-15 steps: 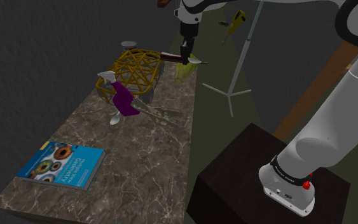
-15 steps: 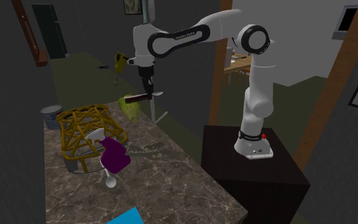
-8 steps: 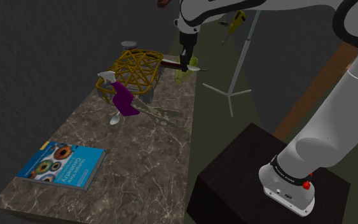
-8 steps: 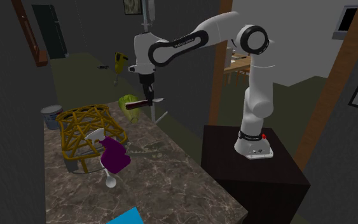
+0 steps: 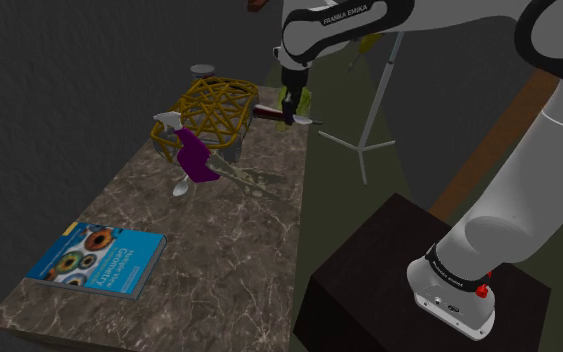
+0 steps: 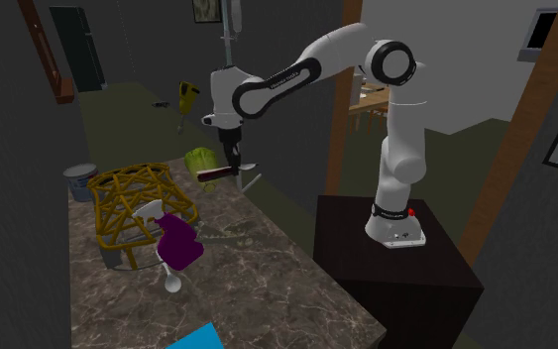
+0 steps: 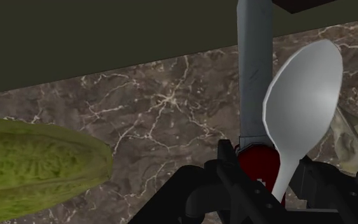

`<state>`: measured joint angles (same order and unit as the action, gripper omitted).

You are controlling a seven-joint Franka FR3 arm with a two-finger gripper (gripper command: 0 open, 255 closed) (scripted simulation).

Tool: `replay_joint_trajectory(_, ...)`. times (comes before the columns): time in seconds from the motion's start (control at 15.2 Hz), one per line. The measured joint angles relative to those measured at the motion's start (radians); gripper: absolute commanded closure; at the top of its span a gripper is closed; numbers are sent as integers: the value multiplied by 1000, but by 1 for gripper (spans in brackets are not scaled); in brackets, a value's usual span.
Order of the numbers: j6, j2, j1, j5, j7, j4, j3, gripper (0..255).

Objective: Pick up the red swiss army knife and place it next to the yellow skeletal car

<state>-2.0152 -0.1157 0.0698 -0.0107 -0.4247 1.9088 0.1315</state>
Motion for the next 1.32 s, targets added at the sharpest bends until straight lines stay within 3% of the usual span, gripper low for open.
replay_joint_trajectory(1.32, -245, -111, -3, -19, 11, 135, -4, 255)
